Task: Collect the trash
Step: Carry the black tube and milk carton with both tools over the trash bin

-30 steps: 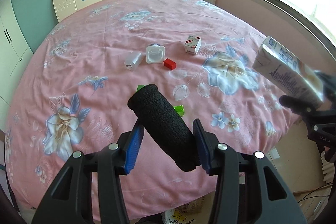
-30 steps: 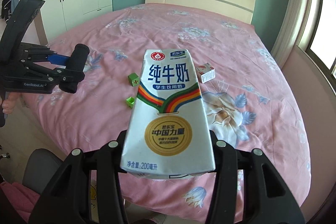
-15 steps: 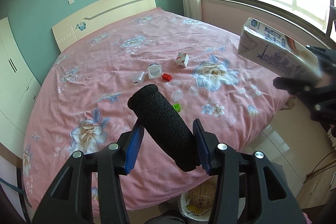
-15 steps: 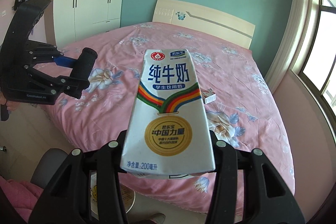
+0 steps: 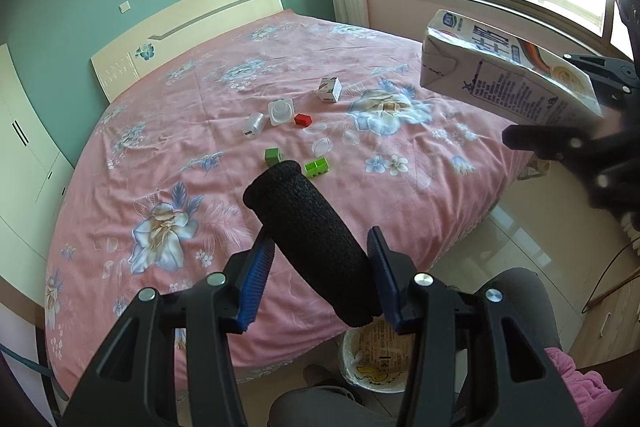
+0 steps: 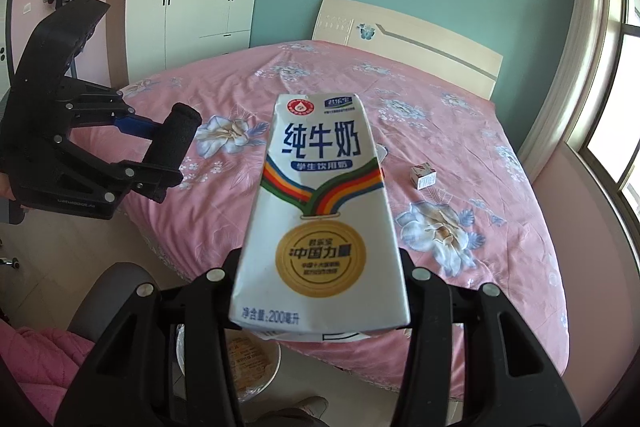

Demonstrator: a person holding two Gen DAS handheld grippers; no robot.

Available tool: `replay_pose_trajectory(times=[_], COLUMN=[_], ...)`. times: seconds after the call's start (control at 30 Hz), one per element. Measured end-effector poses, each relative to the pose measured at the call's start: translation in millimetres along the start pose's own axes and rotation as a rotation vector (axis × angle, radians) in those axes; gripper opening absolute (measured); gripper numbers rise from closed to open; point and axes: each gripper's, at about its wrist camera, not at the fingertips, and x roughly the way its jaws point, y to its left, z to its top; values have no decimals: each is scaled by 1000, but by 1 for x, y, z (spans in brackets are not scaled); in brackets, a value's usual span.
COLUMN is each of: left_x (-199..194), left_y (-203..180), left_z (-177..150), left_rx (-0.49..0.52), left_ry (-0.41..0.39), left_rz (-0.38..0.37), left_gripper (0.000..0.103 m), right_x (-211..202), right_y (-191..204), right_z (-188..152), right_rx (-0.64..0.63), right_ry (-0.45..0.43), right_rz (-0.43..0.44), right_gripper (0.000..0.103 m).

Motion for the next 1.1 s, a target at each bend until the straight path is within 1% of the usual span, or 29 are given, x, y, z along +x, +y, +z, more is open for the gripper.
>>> replay_pose_trajectory(times=[0.27,0.5,0.73,1.1], left_x=[20,55,95,144], left_y=[-8,-11,-19,-37], left_z=[-35,-69,-102,-151], left_rx=[1,-16,-38,-50], left_ry=[59,149,244,357], left_rz=[-18,-45,-74,-108], left_gripper=[50,50,50,50], right_x=[17,49,84,122], right_y=[22,36,39,63], right_z=[-29,-63,-96,-148], right_rx=[3,21,61,82], right_ry=[45,116,186,275], right_rz=[56,104,147,204], right_gripper=[48,48,48,48])
